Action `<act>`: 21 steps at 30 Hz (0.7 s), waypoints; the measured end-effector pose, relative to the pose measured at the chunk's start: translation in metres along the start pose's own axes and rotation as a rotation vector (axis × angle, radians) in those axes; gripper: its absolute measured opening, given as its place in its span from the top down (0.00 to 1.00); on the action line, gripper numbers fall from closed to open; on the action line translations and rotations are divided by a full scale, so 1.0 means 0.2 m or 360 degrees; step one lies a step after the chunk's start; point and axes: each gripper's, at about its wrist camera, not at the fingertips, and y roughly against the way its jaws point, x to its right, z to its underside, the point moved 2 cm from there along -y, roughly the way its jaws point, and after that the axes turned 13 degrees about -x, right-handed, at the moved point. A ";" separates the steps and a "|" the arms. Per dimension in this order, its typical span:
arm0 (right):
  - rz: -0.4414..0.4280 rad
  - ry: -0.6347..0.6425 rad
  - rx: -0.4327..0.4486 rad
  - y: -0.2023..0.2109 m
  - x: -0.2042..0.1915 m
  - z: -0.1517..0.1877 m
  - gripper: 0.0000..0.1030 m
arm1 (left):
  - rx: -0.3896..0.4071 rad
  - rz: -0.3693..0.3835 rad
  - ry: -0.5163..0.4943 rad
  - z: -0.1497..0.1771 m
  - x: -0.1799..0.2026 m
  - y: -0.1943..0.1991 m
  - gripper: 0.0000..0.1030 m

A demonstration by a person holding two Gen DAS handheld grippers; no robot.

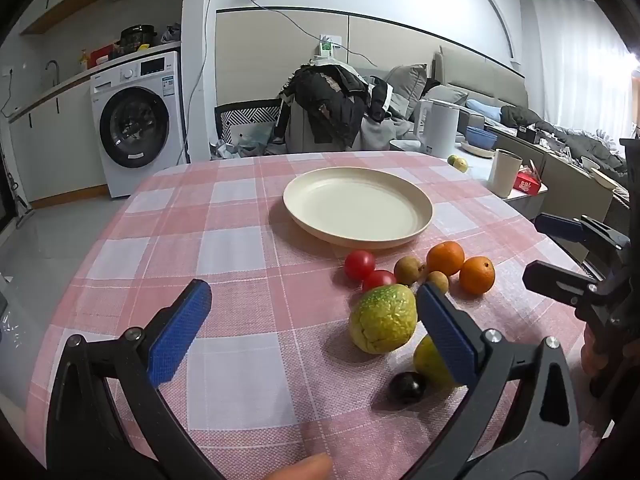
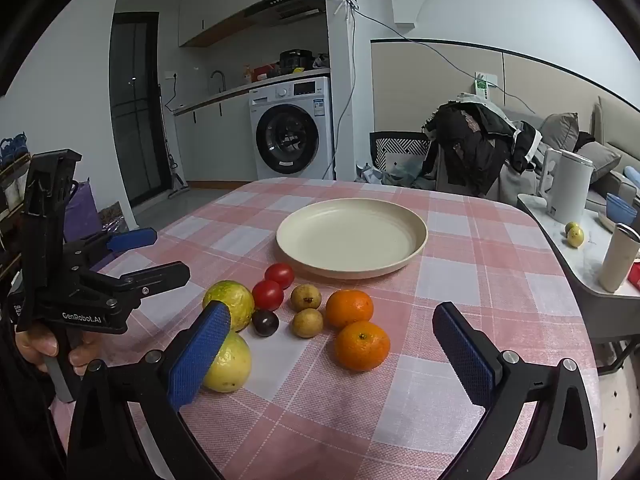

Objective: Organize fruits

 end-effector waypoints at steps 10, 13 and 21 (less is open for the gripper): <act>0.0005 0.0001 -0.0001 0.00 0.00 0.00 0.00 | -0.0009 0.0005 -0.0002 0.00 0.00 0.00 0.01; 0.0000 0.0005 0.0001 0.00 0.00 0.01 0.00 | -0.0007 0.0007 -0.0001 0.00 0.00 0.00 0.01; 0.0004 0.0011 -0.0001 0.00 -0.01 0.01 0.00 | -0.0006 0.0007 0.0002 0.00 0.00 0.00 0.01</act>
